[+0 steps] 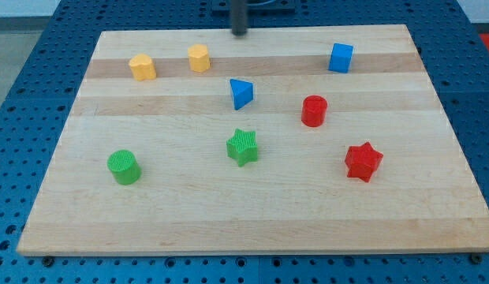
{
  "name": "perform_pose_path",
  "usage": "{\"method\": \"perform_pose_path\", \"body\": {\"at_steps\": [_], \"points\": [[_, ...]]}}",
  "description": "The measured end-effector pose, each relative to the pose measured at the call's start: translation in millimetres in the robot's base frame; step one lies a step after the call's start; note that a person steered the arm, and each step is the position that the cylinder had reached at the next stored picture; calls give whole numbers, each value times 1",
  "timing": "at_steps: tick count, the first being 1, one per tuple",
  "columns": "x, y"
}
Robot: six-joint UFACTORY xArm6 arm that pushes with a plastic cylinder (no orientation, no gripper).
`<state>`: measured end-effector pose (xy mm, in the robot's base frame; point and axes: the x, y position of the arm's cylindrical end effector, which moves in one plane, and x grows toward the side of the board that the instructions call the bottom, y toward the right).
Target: Place the arm on top of the yellow heart
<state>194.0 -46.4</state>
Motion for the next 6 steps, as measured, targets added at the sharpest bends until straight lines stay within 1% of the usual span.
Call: {"method": "perform_pose_path", "body": {"at_steps": [1,2,3,4,5,6], "points": [[0,-15],[0,-119],[0,-129],[4,-197],[11,-196],[64,-184]]}}
